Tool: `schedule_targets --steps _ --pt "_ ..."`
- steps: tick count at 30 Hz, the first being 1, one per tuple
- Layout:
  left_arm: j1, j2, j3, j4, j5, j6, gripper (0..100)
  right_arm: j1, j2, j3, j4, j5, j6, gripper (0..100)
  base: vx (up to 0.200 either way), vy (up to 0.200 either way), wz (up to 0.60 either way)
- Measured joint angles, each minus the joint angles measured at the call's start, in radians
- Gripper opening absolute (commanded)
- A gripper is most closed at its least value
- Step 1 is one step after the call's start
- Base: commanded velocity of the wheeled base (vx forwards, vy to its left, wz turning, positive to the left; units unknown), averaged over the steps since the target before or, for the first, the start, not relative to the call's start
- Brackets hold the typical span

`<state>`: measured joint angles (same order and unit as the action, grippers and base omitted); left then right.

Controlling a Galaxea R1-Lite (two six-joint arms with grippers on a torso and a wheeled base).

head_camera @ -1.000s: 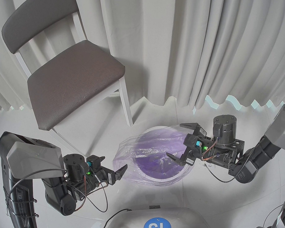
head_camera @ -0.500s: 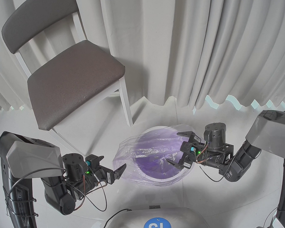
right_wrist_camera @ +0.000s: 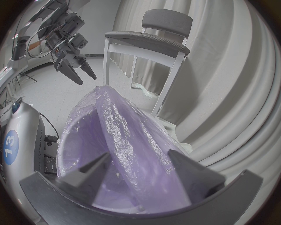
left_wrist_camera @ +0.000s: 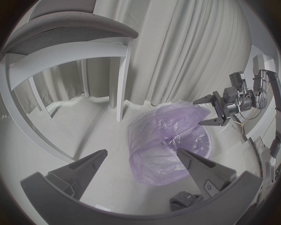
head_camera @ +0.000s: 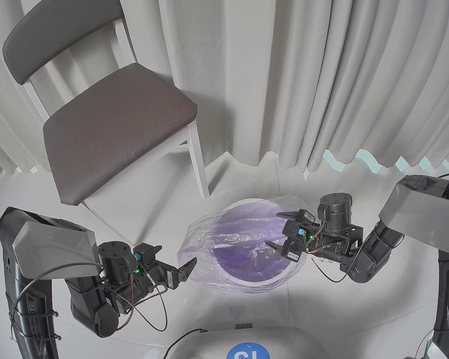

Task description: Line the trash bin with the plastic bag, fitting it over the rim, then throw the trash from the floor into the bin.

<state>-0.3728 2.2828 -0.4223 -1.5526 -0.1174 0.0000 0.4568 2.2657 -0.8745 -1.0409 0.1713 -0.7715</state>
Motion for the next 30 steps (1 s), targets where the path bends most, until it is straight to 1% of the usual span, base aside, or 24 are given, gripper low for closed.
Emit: schedule_targets --steps 6,11,18,20,24,28,30 --pt "0.001 0.007 -0.003 0.0 -0.001 0.0 100 0.006 -0.041 0.026 -0.002 -0.002 -0.001 0 0.0 0.0 0.0" --pt "0.001 0.013 -0.005 0.0 0.0 0.0 100 0.013 -0.056 0.001 -0.003 -0.009 0.012 0 0.0 0.0 0.0" --pt "0.007 0.021 -0.007 0.0 -0.001 0.0 100 0.021 -0.055 -0.078 0.001 -0.016 0.086 0 0.0 0.0 0.0" --pt "0.011 0.021 -0.008 0.0 -0.005 0.0 100 0.021 -0.046 -0.115 0.001 -0.031 0.102 0 0.0 0.0 0.0" --pt "0.024 0.016 -0.007 0.0 -0.028 0.0 100 0.022 -0.018 -0.194 0.007 -0.083 0.146 0 0.0 0.0 0.0" --pt "0.037 0.005 -0.004 0.0 -0.047 0.0 100 0.026 0.016 -0.282 0.048 -0.115 0.199 0 0.0 0.0 0.0" --pt "0.041 -0.002 -0.001 0.0 -0.052 0.0 100 0.034 0.041 -0.331 0.062 -0.144 0.233 0 0.0 0.0 0.0"
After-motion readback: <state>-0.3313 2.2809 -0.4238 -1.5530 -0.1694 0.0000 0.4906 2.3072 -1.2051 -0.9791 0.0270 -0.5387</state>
